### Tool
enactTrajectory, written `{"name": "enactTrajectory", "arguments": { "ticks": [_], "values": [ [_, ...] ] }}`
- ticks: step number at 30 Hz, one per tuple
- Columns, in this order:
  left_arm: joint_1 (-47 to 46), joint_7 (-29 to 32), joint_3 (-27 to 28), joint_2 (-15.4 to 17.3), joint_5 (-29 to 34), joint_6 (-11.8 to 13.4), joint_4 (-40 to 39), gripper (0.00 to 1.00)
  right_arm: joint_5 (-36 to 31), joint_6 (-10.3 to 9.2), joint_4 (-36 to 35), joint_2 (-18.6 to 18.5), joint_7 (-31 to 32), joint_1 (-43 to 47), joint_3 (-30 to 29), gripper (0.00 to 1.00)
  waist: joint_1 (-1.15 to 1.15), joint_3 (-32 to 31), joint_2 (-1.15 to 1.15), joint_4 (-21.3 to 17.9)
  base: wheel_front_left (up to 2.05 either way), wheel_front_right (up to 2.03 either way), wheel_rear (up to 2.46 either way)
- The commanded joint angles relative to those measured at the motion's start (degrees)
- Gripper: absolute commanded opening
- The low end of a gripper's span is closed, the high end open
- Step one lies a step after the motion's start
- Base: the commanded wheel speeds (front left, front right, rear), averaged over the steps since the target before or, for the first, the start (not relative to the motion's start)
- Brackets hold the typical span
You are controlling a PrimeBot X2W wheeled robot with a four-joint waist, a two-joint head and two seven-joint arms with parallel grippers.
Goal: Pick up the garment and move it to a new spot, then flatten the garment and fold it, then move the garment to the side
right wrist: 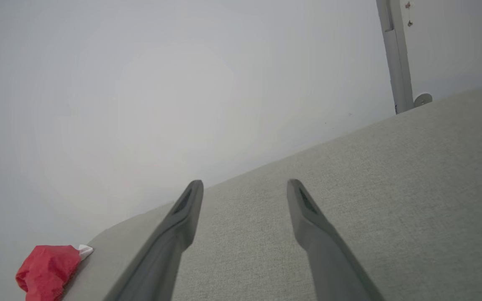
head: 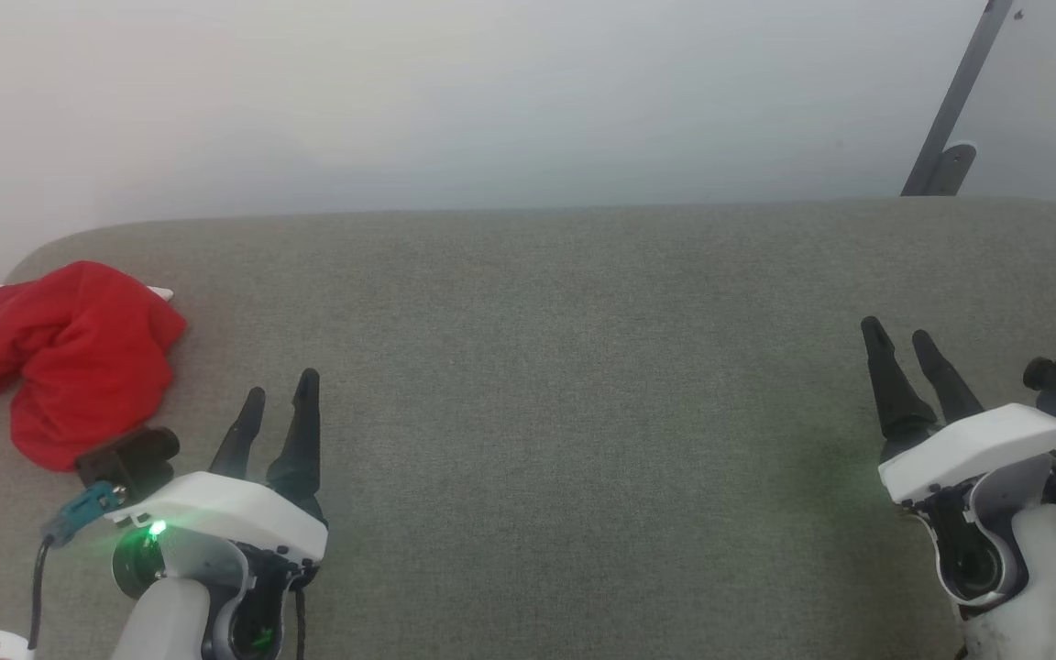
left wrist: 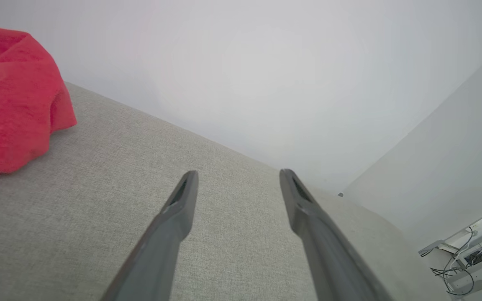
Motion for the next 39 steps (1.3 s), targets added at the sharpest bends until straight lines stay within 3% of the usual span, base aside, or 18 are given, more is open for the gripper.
{"name": "enactTrajectory", "arguments": {
  "ticks": [1, 17, 39],
  "values": [
    [-1.8, -0.6, -0.2, 0.6, 1.5, 0.1, -0.7, 1.0, -1.8, 0.02, -0.5, -0.5, -0.7, -2.0, 0.1, 1.0, 0.0, 0.0, 0.0, 0.0, 0.0, 0.0, 0.0],
    [-2.5, -3.4, -2.8, 2.1, 13.1, 1.7, 0.1, 1.0, -15.6, 0.01, 1.4, -1.3, -3.4, -3.1, -0.4, 1.0, 0.0, -0.2, 0.0, 0.0, 0.0, 0.0, 0.0],
    [-2.8, -6.3, -2.8, 2.4, 22.6, 1.9, 3.5, 1.0, -24.7, 0.01, 3.3, -0.6, -6.3, -3.1, -2.8, 1.0, 0.0, -0.5, 0.0, 0.1, 0.0, 0.0, 0.0]
  ]
}}
